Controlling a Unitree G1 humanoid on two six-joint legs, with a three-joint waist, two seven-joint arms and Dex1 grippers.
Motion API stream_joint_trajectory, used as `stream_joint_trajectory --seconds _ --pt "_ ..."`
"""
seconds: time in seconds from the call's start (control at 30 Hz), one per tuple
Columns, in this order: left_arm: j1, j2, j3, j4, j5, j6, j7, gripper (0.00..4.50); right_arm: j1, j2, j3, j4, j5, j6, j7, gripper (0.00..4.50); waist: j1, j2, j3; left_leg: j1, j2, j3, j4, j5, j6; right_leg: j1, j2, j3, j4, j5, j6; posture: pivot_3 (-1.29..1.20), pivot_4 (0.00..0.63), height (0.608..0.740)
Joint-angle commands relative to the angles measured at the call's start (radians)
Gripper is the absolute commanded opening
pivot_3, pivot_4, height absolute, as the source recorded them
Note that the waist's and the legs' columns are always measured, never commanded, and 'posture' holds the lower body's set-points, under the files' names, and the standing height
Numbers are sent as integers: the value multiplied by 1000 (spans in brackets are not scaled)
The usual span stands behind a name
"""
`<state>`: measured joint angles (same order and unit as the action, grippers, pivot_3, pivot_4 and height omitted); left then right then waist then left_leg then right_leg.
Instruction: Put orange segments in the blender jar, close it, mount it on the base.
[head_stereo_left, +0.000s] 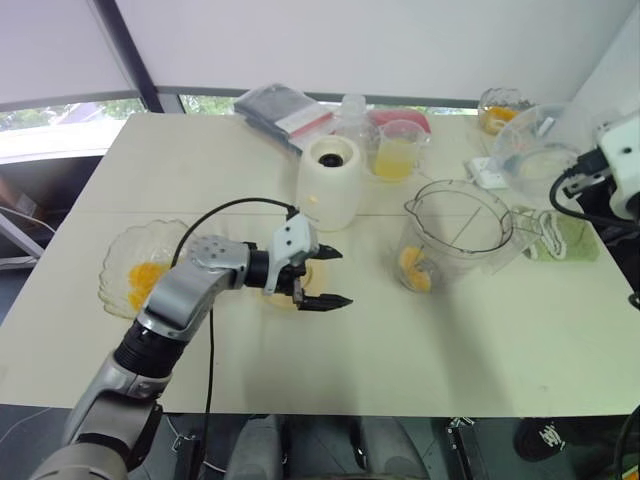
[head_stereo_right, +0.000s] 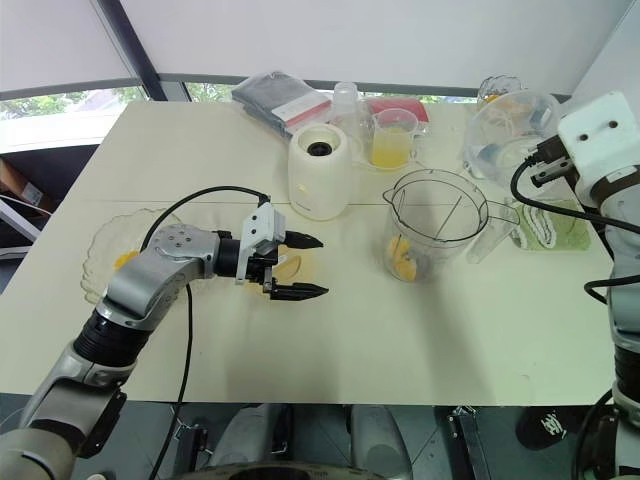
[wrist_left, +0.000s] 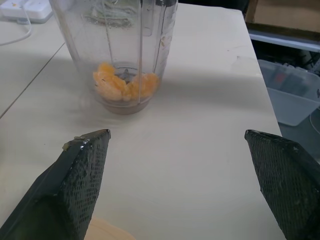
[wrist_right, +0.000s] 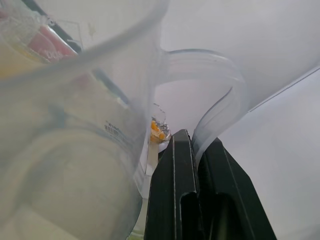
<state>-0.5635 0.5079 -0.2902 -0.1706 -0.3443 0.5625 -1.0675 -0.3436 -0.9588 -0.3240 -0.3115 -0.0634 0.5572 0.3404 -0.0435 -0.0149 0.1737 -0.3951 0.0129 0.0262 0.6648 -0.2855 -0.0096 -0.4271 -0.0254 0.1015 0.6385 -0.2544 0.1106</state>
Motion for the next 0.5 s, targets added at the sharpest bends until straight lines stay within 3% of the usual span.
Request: stream_joint_trajectory --seconds 0.03,0.5 --pt "-16 0 8 -36 -7 -5 0 4500 -19 -35 -62 -20 -25 -36 1 44 0 0 0 0 0 0 0 0 0 0 0 0 0 0 0 0 150 740" --pt "-1 -5 -5 -14 10 -45 -5 4500 21 -67 -49 -18 -94 -112 30 44 0 0 0 1 0 0 2 0 0 0 0 0 3 0 0 0 150 740"
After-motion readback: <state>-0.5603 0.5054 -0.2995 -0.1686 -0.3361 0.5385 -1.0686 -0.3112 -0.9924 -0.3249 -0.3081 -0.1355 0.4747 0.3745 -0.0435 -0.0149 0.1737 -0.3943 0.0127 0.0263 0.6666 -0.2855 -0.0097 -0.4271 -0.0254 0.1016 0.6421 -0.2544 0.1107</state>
